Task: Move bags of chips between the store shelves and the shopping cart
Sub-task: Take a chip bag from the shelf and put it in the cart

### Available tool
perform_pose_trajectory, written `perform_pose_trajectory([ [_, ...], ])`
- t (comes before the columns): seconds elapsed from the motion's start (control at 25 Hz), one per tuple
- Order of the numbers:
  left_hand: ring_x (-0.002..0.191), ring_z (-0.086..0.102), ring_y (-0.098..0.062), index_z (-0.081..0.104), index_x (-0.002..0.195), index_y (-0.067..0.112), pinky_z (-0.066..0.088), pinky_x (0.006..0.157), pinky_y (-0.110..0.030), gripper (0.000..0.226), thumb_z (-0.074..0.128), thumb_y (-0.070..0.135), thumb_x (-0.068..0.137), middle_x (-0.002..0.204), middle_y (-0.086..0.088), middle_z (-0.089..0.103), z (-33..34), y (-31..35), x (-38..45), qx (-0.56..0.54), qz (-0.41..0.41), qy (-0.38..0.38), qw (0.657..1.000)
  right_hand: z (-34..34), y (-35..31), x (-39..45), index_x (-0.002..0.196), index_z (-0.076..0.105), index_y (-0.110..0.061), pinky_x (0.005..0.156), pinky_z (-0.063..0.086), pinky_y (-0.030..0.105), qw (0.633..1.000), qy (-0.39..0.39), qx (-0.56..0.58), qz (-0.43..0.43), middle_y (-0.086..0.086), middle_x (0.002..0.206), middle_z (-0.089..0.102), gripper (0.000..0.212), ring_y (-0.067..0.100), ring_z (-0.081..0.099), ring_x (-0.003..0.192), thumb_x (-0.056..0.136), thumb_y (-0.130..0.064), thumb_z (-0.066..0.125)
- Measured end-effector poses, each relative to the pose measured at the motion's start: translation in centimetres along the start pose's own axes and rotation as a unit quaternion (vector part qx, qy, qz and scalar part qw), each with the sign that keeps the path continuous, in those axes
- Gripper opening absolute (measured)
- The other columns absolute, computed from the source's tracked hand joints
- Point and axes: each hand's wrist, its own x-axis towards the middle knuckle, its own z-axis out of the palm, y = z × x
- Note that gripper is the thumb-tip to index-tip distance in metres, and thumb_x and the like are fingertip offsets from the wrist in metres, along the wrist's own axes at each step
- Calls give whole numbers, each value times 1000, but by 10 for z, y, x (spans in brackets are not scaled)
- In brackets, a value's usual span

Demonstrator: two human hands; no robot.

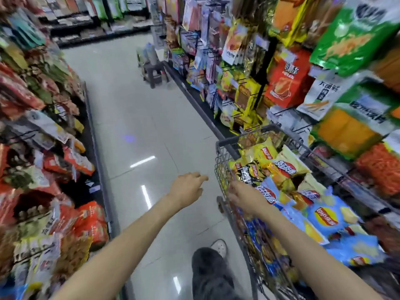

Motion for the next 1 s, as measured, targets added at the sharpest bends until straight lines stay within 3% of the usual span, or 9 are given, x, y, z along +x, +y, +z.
perform_pose_trajectory([
  [0.16,121,53,-30,44,142,25,52,85,-41,43,44,24,99,133,-4,52,-19,17,101,29,60,-14,998,-37,66,35,113,55,-14,77,46,37,996,15,24,85,7,112,62,18,28,58,101,100,-26,48],
  [0.24,117,56,-31,45,140,25,53,84,-42,41,44,25,99,134,-3,53,-28,25,150,43,95,-19,994,-57,99,51,115,55,-17,77,49,38,991,27,39,123,5,112,61,19,26,58,97,101,-28,49],
  [0.44,122,52,-28,43,142,27,52,85,-42,44,44,20,98,135,-1,52,-23,57,225,51,179,-59,981,-65,149,48,126,48,-18,59,43,36,979,14,48,198,4,98,58,29,20,51,77,100,-29,51],
  [0.56,114,58,-31,48,137,25,53,81,-43,44,48,21,93,130,-3,57,-2,75,260,79,254,-94,959,-44,163,35,116,52,-21,62,43,34,963,15,68,260,5,101,61,21,26,59,90,103,-34,43],
  [0.64,114,58,-32,46,138,25,52,83,-43,44,48,24,95,130,-5,57,13,84,278,96,302,-140,938,-23,166,24,114,53,-18,71,48,39,943,24,115,310,7,106,61,23,31,59,101,104,-34,38],
  [0.76,112,60,-34,40,142,25,53,79,-43,45,48,28,97,134,-6,53,27,93,294,122,360,-188,906,2,156,11,110,52,-14,69,45,40,908,37,190,373,7,95,58,23,31,59,88,105,-30,36],
  [1.0,120,56,-31,41,140,24,51,86,-44,46,50,26,95,136,-5,52,74,87,308,167,456,-295,823,55,116,10,109,51,-17,69,43,38,801,72,306,510,11,102,65,13,33,61,95,101,-27,47],
])
